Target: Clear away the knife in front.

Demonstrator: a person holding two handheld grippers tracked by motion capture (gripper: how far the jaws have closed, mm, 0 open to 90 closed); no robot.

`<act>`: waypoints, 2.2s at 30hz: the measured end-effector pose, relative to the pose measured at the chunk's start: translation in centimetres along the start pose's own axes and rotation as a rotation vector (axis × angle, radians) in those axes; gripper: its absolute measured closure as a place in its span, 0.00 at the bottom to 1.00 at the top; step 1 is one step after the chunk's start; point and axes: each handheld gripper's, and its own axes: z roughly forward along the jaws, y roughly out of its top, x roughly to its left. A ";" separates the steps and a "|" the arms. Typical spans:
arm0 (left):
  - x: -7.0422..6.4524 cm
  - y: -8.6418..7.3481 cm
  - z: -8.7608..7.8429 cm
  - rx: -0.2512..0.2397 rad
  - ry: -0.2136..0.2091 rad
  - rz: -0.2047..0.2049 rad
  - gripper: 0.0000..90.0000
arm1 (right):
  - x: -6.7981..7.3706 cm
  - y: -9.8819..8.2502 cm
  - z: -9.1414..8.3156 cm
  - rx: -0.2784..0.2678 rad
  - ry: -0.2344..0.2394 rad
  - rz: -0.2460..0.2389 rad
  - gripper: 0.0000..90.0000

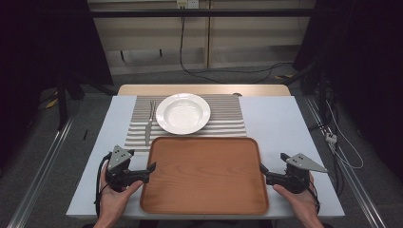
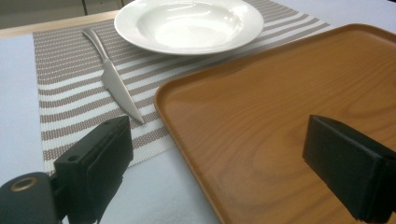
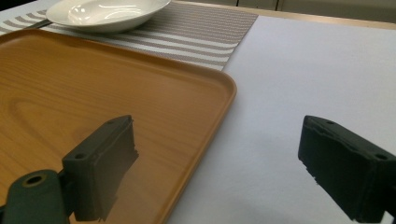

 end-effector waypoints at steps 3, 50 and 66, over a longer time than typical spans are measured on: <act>0.1 0.2 0.2 0.007 -0.008 -0.004 0.09 | 0.0 0.0 0.0 0.000 0.001 -0.006 0.12; 4.3 5.9 4.7 0.104 0.039 0.005 0.09 | 0.2 0.2 1.1 0.037 0.053 0.001 0.12; 7.1 8.2 7.7 0.162 0.096 -0.010 0.13 | -0.1 0.0 1.3 0.040 0.061 0.012 0.12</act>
